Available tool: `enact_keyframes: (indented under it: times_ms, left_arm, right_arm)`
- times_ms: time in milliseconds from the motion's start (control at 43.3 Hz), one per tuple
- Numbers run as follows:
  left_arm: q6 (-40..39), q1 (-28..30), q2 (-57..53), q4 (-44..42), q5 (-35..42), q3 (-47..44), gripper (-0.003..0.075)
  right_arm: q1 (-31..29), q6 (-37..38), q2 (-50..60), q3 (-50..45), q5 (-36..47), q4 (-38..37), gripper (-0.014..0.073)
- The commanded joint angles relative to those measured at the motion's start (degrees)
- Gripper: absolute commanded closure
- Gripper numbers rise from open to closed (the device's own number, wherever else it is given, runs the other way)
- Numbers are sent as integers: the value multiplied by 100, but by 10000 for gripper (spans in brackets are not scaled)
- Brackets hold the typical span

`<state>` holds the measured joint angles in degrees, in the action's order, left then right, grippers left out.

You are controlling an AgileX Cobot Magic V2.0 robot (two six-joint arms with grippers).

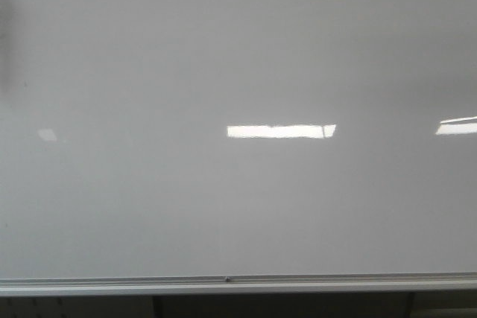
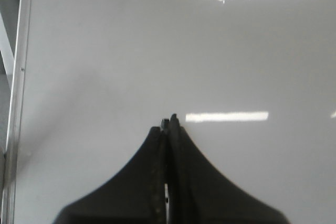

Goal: Write number 2 on whiteboard

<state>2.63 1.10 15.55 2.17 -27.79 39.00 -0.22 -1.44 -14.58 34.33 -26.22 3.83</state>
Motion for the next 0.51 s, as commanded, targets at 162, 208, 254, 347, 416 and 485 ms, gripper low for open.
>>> enact_keyframes:
  times_ms: [162,208,254,347,416,485]
  left_arm:
    - [-56,6,920,63,-310,199,741]
    - [-56,6,1028,63,-411,199,741]
    - [-56,6,1139,63,-518,199,741]
    - [-56,6,1281,63,-674,199,741]
    - [-56,6,1378,63,-687,198,741]
    - [-56,6,1457,63,-701,198,741]
  right_arm:
    - [1,-23,-973,259,92,-14,659]
    - [1,-23,-1078,259,59,-14,659]
    - [1,-23,-1207,259,24,-14,659]
    - [1,-23,-1426,259,-12,-14,659]
    - [1,-23,-1601,259,-82,-14,659]
    - [1,-23,-1749,259,-170,-14,659]
